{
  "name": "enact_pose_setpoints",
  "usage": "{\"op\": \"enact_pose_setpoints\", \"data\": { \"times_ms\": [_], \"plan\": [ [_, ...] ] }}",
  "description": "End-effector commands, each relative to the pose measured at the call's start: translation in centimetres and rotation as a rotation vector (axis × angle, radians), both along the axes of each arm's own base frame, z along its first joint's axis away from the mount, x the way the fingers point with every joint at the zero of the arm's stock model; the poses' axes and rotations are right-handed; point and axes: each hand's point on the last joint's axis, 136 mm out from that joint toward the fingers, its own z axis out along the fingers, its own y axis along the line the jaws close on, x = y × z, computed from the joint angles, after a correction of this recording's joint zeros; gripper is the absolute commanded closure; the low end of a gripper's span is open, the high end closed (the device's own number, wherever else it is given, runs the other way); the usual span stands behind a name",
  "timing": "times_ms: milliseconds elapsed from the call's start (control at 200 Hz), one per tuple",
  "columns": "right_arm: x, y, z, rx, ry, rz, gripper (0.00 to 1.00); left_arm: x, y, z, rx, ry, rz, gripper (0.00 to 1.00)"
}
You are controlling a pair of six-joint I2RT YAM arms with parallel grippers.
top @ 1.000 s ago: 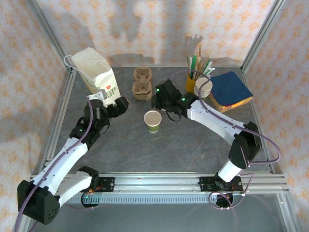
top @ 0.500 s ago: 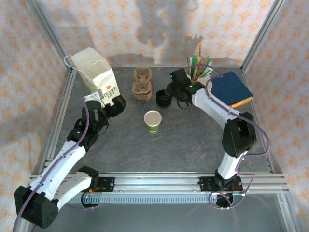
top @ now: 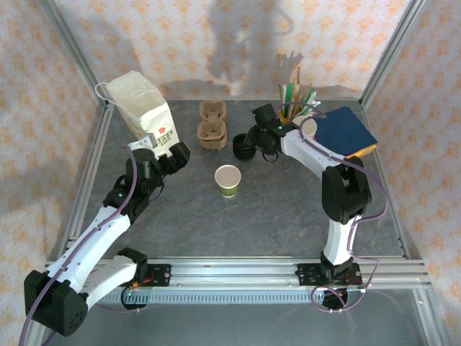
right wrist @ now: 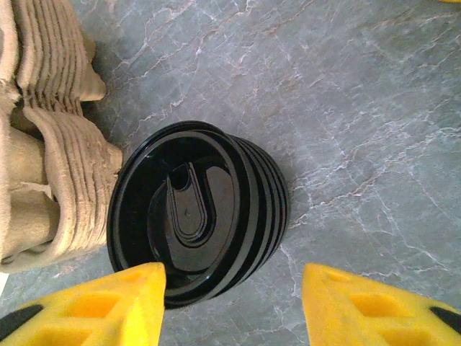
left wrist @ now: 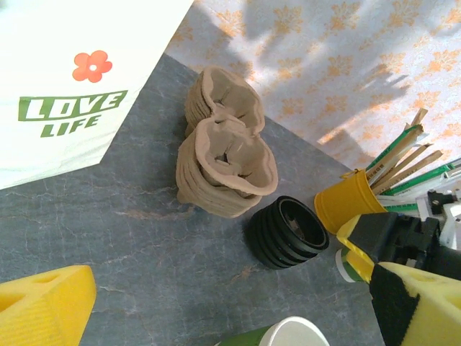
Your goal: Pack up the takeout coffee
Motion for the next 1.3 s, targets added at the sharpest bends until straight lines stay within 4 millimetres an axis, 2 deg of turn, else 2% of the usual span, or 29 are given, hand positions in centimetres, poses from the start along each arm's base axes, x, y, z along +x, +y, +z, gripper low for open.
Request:
{"op": "enact_pose_setpoints", "data": {
  "times_ms": [0,365,506,716,831,1291],
  "plan": [
    [1.0,0.6,0.4,0.035,-0.008,-0.002,0.50,0.0,0.5,1.5,0.001,-0.047,0.030,0.01],
    [1.5,1.2,-0.5,0.053,0.010,0.004,0.59,0.0,0.7,1.5,0.013,-0.043,0.040,0.01],
    [1.6,1.2,-0.8,0.054,0.017,0.003,0.59,0.0,0.8,1.6,0.017,-0.047,0.044,0.01],
    [1.9,1.1,-0.9,0.059,0.017,0.002,0.60,0.0,0.8,1.4,0.020,-0.039,0.043,0.01],
    [2.0,1.2,-0.9,0.063,0.015,0.003,0.65,0.0,0.8,1.3,0.021,-0.038,0.044,0.01],
    [2.5,1.3,-1.1,0.067,0.019,0.009,0.71,-0.1,1.0,0.9,0.026,-0.027,0.050,0.01]
  ]
}}
